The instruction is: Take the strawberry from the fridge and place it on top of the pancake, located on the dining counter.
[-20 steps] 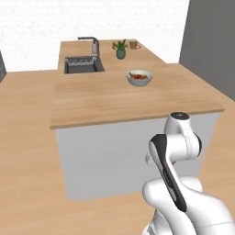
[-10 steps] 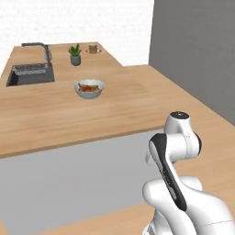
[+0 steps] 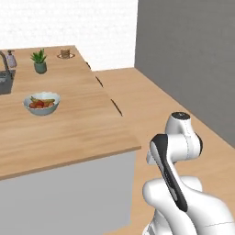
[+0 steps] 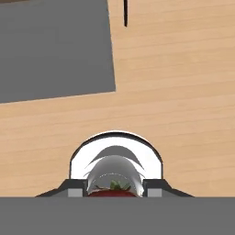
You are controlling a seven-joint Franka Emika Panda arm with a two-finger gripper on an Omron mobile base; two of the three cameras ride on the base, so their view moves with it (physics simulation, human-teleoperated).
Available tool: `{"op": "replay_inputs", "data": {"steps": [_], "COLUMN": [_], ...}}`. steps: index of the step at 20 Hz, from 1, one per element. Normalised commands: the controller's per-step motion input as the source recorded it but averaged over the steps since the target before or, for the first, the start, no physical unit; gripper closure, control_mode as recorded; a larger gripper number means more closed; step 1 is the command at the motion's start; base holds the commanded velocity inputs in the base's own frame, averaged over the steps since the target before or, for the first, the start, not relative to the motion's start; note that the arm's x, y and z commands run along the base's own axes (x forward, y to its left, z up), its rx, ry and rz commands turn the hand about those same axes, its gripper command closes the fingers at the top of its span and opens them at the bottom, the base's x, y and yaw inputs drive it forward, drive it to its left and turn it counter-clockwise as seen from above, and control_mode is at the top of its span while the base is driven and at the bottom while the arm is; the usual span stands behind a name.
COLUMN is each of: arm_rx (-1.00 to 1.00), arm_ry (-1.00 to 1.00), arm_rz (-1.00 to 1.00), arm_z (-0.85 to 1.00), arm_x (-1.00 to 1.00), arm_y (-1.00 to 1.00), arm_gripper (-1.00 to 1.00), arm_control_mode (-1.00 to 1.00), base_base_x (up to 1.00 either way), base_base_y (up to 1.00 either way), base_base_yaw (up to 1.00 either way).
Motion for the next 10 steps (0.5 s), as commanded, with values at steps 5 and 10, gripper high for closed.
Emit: {"op": "replay_inputs", "data": {"steps": [5,10], "arm_rx": [0.0,0.0], "arm_ry": [0.0,0.0], "arm_rz": [0.0,0.0], "arm_z": [0.0,0.0], "arm_x": [0.0,0.0], "arm_y": [0.0,0.0], "arm_gripper": [1.0,1.0], "arm_control_mode": [1.0,1.0], "base_base_x": [0.72,0.98], "base_base_y": [-1.0,-1.0], "base_base_yaw": [-0.01,0.0]}}
